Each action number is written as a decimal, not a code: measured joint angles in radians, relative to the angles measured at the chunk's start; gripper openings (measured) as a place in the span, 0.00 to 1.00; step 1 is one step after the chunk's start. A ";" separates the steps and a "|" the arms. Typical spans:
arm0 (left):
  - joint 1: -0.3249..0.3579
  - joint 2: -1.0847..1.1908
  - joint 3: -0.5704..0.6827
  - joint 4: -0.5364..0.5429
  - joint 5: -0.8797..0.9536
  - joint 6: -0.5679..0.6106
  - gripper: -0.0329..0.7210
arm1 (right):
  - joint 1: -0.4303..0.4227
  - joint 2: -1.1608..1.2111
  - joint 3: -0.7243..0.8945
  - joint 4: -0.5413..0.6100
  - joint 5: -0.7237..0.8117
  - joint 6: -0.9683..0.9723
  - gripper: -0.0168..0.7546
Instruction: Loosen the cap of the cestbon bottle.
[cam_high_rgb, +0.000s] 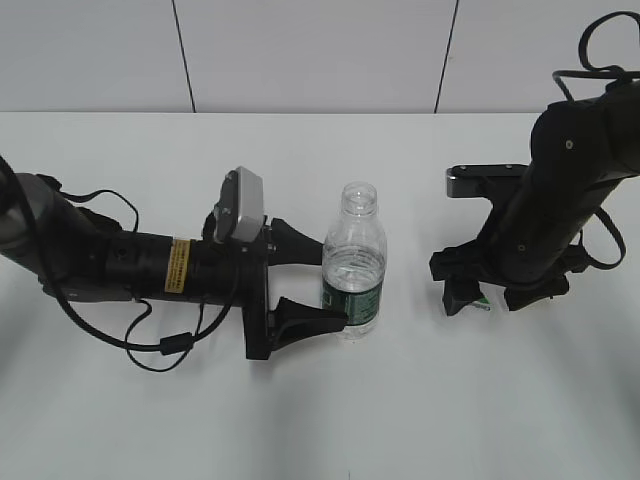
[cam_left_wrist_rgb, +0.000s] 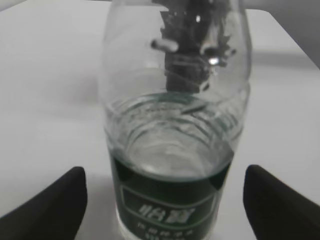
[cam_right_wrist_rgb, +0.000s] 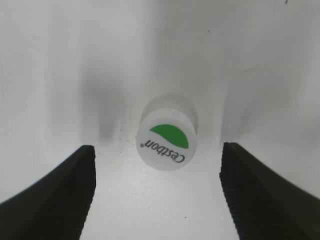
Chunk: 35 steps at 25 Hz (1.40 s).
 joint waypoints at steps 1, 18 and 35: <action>0.013 0.000 0.000 0.021 0.001 -0.008 0.81 | 0.000 0.000 0.000 0.000 0.000 0.000 0.79; 0.117 -0.315 0.001 0.158 0.446 -0.136 0.81 | 0.000 -0.155 -0.066 -0.089 0.005 0.000 0.79; 0.117 -0.491 0.001 -0.346 1.502 -0.060 0.79 | 0.000 -0.240 -0.245 -0.286 0.121 0.046 0.79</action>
